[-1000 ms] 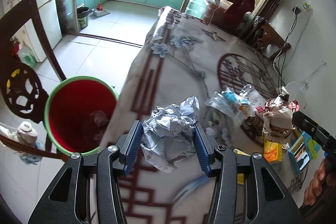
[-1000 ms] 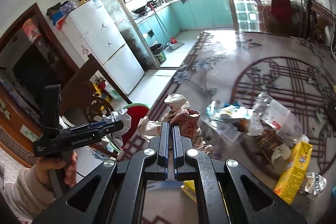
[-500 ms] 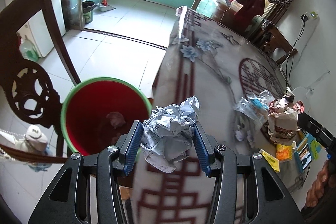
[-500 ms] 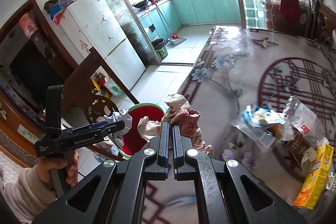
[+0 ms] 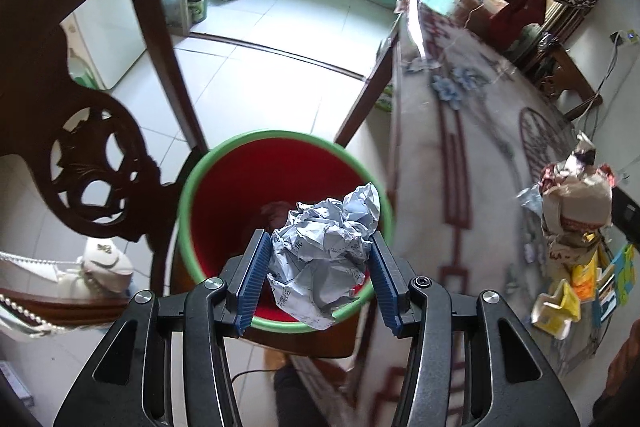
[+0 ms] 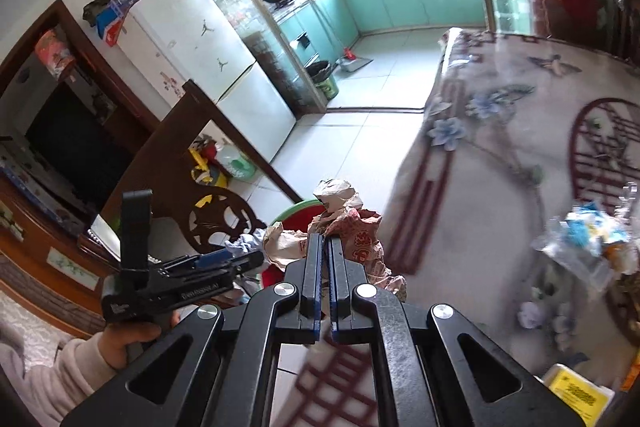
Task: Collect trash
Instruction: 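Open both grippers over the bucket to drop the paper and wrapper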
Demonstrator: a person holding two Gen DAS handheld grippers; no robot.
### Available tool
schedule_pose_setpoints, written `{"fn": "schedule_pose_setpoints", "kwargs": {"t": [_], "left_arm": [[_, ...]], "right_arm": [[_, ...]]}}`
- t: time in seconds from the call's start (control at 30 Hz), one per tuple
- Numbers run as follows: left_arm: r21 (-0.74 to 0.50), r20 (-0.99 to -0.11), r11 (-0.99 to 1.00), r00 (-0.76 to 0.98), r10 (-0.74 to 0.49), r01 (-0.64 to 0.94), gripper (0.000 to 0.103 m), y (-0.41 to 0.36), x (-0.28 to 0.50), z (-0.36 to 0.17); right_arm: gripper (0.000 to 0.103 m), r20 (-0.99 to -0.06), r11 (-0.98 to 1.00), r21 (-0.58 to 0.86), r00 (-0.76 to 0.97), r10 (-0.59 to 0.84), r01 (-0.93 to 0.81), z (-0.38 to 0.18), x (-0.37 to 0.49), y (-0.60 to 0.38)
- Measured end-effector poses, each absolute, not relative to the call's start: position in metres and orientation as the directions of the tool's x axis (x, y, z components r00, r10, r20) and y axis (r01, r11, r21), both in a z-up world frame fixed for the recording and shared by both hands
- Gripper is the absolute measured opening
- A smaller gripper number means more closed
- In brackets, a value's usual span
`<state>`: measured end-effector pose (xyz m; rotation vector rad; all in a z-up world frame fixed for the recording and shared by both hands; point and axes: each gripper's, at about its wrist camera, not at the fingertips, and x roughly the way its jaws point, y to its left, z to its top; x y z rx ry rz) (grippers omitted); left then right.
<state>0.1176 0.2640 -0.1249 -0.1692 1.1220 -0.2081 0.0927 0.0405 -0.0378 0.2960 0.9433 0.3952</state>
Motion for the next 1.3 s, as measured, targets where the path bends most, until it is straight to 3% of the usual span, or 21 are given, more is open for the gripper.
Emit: {"fn": "schedule_pose_setpoints", "kwargs": {"t": [0.37,0.43,0.5,0.53,0.6,0.67,0.9,1.3], "left_arm": [[-0.276,-0.876,0.96,0.398,-0.272,0.047,0.048,0.295,0.129,-0.136],[-0.28,-0.874,0.958,0.399,-0.278,0.053,0.054,0.297,0.133,-0.136],[-0.286,-0.872,0.957,0.402,-0.281,0.049,0.075,0.299,0.136,-0.137],[-0.292,-0.869,0.956,0.405,-0.283,0.041,0.077,0.3,0.137,-0.137],[-0.31,-0.863,0.95,0.41,-0.296,0.032,0.077,0.303,0.139,-0.136],[-0.315,-0.861,0.949,0.414,-0.296,0.025,0.078,0.305,0.14,-0.135],[-0.303,-0.857,0.952,0.427,-0.289,0.037,0.078,0.297,0.139,-0.127],[-0.29,-0.843,0.943,0.423,-0.333,0.165,0.079,0.226,0.116,-0.11]], "right_arm": [[0.002,-0.76,0.888,0.396,0.458,0.46,-0.234,-0.069,0.13,0.103],[0.002,-0.759,0.886,0.397,0.458,0.463,-0.239,-0.072,0.134,0.109],[0.006,-0.765,0.888,0.4,0.45,0.461,-0.228,-0.074,0.137,0.111],[0.009,-0.764,0.886,0.409,0.449,0.464,-0.219,-0.075,0.137,0.11],[0.013,-0.758,0.883,0.421,0.454,0.469,-0.209,-0.075,0.138,0.108],[0.024,-0.76,0.888,0.416,0.461,0.458,-0.197,-0.075,0.138,0.105],[0.026,-0.761,0.905,0.388,0.493,0.422,-0.176,-0.061,0.122,0.084],[0.038,-0.757,0.931,0.341,0.548,0.356,-0.134,-0.039,0.071,0.007]]}}
